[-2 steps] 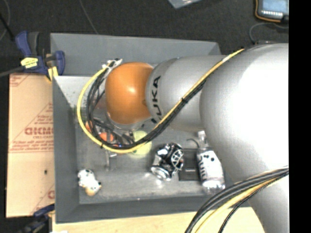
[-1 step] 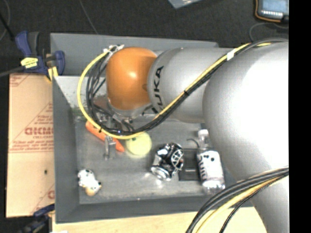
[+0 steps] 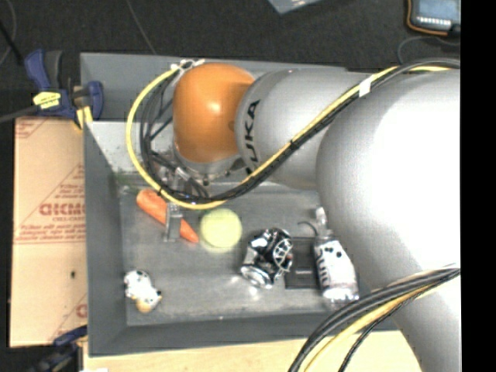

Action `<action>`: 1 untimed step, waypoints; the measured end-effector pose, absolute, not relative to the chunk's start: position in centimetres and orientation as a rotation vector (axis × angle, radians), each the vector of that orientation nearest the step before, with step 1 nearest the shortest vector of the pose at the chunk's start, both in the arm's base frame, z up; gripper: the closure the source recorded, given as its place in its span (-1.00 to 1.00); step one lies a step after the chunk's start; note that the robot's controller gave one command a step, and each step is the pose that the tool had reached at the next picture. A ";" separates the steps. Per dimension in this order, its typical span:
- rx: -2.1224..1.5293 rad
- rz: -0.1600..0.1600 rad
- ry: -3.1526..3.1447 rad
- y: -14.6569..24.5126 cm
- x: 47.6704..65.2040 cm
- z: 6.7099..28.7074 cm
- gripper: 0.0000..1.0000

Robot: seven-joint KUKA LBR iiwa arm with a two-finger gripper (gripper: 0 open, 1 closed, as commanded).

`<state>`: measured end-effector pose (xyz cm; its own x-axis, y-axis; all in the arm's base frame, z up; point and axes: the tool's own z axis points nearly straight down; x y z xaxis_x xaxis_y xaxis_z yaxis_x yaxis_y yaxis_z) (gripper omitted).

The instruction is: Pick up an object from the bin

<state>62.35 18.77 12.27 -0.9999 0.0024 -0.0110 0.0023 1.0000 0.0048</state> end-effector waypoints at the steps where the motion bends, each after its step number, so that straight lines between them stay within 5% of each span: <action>1: -0.277 0.009 3.120 15.4 63.0 8.1 1.00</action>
Offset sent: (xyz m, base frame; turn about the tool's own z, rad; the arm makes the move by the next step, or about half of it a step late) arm 0.0000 0.0000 0.0000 0.0000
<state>63.02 15.42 8.12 -0.9843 -0.1764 -0.0099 -0.1765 0.9843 0.0047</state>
